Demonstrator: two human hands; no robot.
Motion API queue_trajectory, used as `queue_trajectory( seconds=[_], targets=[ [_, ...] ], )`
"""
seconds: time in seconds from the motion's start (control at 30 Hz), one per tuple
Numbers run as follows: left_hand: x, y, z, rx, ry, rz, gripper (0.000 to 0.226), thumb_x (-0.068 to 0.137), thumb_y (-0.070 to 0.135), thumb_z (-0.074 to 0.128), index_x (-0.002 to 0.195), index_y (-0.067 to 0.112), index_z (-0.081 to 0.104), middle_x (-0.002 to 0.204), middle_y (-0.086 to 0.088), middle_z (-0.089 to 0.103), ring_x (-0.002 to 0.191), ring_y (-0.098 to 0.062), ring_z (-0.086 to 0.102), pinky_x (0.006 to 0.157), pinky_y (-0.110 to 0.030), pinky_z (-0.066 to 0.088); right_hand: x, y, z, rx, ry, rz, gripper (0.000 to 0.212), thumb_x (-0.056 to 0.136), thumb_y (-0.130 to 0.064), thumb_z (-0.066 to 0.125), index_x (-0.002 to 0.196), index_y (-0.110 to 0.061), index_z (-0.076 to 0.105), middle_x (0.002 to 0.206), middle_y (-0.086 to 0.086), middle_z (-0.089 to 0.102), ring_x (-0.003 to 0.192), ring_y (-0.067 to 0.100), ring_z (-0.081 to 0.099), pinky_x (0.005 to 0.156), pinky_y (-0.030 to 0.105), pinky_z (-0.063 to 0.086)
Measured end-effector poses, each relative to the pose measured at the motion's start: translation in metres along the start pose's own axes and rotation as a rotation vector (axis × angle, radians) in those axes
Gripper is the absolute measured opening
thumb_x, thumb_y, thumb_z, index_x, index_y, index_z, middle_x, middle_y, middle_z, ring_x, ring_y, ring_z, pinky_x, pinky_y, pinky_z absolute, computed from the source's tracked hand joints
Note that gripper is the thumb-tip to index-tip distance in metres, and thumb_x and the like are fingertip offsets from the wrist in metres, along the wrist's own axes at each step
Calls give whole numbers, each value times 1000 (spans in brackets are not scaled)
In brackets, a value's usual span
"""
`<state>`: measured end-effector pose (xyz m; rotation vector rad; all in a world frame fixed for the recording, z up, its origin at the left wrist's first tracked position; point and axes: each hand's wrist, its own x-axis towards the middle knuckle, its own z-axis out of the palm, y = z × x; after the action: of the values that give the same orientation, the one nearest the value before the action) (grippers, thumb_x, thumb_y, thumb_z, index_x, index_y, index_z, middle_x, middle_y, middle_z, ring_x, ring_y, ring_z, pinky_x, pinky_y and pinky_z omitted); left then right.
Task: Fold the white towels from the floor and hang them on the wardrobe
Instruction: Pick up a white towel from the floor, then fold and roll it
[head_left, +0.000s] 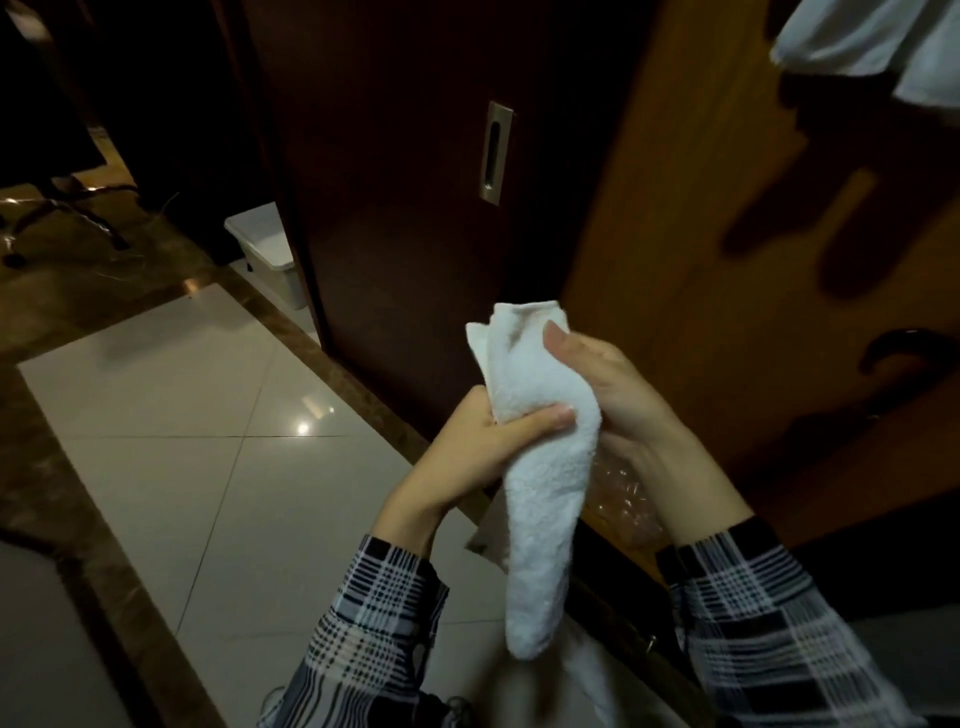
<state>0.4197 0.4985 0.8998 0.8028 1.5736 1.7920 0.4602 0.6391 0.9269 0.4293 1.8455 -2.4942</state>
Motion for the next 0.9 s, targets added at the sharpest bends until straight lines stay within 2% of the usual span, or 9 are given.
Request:
queue_trajectory(
  seconds=[0.1, 0.23, 0.3, 0.4, 0.5, 0.57, 0.67, 0.8, 0.9],
  targets=[
    [2, -3, 0, 151, 11, -24, 35, 79, 38, 71, 101, 12, 68, 96, -7, 73, 91, -19, 70, 85, -40, 56, -1, 25, -7, 143, 15, 95, 66, 80, -50, 60, 129, -6, 54, 122, 20, 63, 112, 32, 62, 90, 41, 53],
    [5, -3, -2, 190, 160, -17, 26, 81, 38, 72, 89, 14, 69, 87, -8, 73, 85, -21, 71, 83, -47, 56, -2, 57, -14, 240, -3, 66, 89, 52, -59, 84, 121, -9, 59, 119, 16, 66, 112, 26, 63, 88, 35, 54],
    [8, -1, -3, 193, 271, -22, 14, 83, 32, 71, 83, 18, 69, 86, -8, 74, 84, -19, 71, 83, -48, 55, -3, 72, -16, 205, 0, 74, 79, 49, -50, 89, 108, -4, 64, 105, 14, 71, 99, 22, 68, 78, 28, 55],
    [13, 0, -6, 220, 354, -34, 4, 84, 27, 70, 83, 24, 68, 88, -2, 73, 82, -13, 70, 82, -42, 57, -5, 87, -18, 96, -24, 137, 50, 64, -28, 84, 102, -3, 64, 96, 11, 72, 90, 21, 69, 75, 27, 55],
    [13, -1, -10, 212, 406, -59, 6, 84, 28, 70, 84, 22, 67, 87, -3, 73, 81, -14, 71, 81, -41, 57, -10, 95, -24, 9, -109, 204, 59, 58, -25, 83, 108, -1, 61, 98, 11, 72, 94, 22, 69, 79, 29, 54],
    [12, -2, -13, 144, 464, -69, 5, 85, 26, 70, 82, 23, 66, 83, 1, 73, 80, -13, 71, 80, -40, 58, -14, 101, -27, -73, -154, 237, 73, 47, -37, 91, 105, -2, 63, 98, 8, 73, 94, 21, 69, 78, 27, 54],
    [11, -3, -19, -18, 565, -49, 3, 86, 24, 67, 85, 22, 65, 83, 1, 74, 82, -13, 71, 79, -38, 58, -23, 114, -32, -195, -104, 300, 89, 32, -54, 91, 102, -5, 64, 95, 4, 73, 89, 17, 69, 74, 24, 53],
    [11, -10, -30, -124, 692, -13, 9, 89, 28, 63, 97, 23, 62, 99, 0, 72, 93, -14, 69, 86, -39, 56, -32, 123, -33, -196, 2, 311, 70, 39, -38, 82, 98, -6, 64, 96, 8, 69, 84, 17, 68, 74, 28, 53],
    [11, -18, -34, -212, 737, -20, 30, 91, 30, 61, 117, 16, 58, 113, -4, 68, 102, -15, 67, 91, -39, 54, -34, 119, -36, -122, 19, 280, 56, 48, -29, 81, 97, -8, 64, 90, 5, 72, 78, 11, 70, 67, 23, 53]
  ],
)
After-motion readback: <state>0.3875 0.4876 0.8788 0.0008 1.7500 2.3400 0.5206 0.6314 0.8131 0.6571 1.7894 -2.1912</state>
